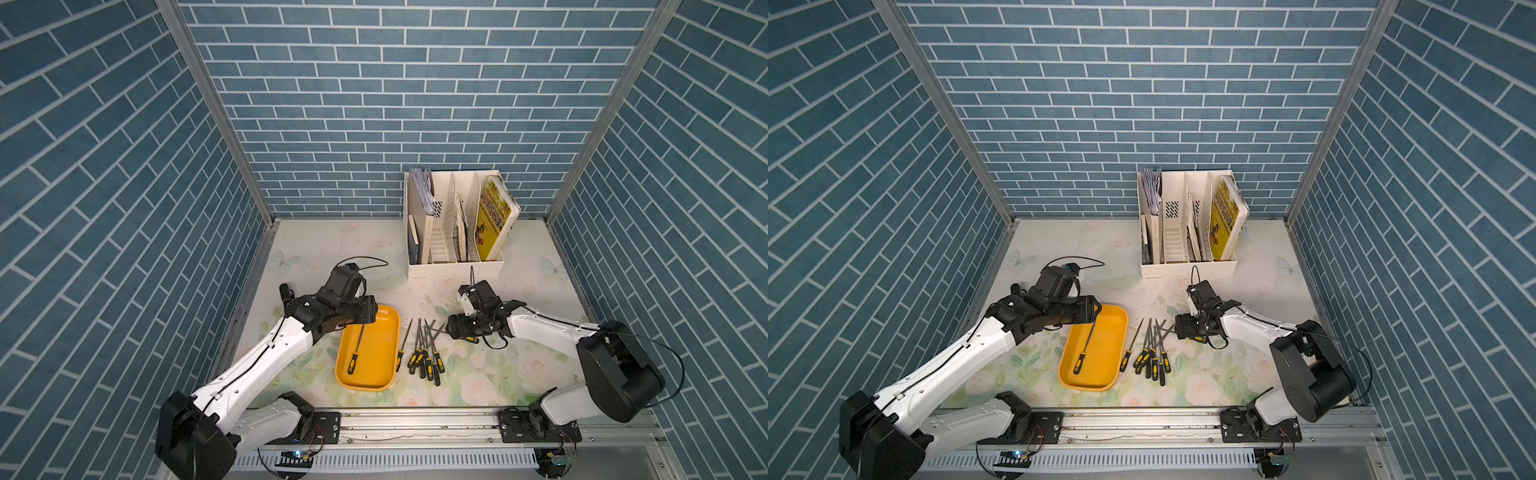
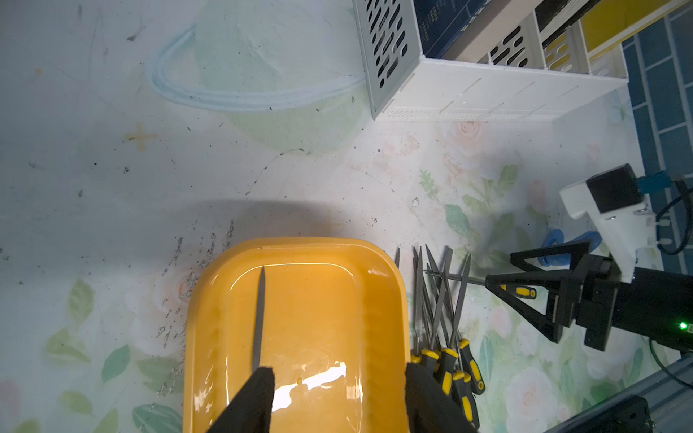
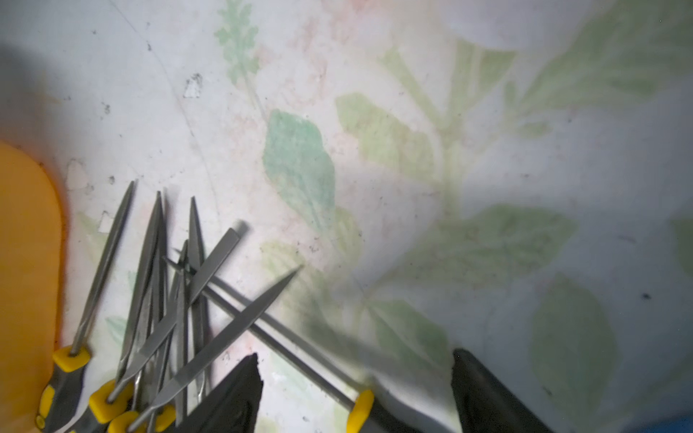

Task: Put the file tool into the storage box
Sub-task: Pick up the file tool from the center of the board.

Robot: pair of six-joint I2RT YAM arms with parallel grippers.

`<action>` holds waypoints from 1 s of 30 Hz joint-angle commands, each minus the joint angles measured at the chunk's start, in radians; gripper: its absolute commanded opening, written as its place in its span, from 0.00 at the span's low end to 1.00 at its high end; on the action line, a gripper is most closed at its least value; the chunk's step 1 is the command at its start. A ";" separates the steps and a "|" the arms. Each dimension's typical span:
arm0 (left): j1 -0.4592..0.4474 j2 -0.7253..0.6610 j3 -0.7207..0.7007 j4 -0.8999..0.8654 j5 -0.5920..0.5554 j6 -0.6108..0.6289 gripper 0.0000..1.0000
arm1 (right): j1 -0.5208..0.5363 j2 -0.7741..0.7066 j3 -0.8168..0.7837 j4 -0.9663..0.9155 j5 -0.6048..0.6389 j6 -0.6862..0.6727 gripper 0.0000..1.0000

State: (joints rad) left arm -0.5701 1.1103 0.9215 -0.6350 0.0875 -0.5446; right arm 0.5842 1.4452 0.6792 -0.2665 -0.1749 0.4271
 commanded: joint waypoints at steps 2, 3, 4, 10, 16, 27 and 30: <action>-0.004 -0.018 -0.004 -0.032 -0.002 -0.002 0.61 | 0.003 -0.103 -0.077 -0.053 -0.031 0.071 0.81; -0.004 -0.020 -0.005 -0.032 -0.005 0.000 0.61 | 0.008 -0.123 -0.086 -0.066 -0.032 0.078 0.81; -0.004 -0.021 -0.007 -0.032 -0.006 0.001 0.61 | 0.017 -0.139 -0.093 -0.080 -0.029 0.083 0.81; -0.005 -0.033 -0.026 -0.022 -0.003 -0.001 0.61 | 0.096 -0.187 -0.138 -0.103 -0.004 0.138 0.80; -0.004 -0.047 -0.045 -0.023 0.000 -0.004 0.61 | 0.204 -0.178 -0.125 -0.132 0.050 0.195 0.77; -0.004 -0.061 -0.069 -0.014 0.000 -0.003 0.61 | 0.247 -0.145 -0.082 -0.244 0.143 0.159 0.63; -0.004 -0.061 -0.077 -0.013 -0.005 -0.001 0.61 | 0.249 -0.129 -0.072 -0.256 0.148 0.133 0.59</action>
State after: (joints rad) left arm -0.5701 1.0599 0.8627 -0.6384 0.0906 -0.5465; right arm 0.8249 1.2919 0.5865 -0.4412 -0.0669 0.5930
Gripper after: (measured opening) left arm 0.608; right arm 0.600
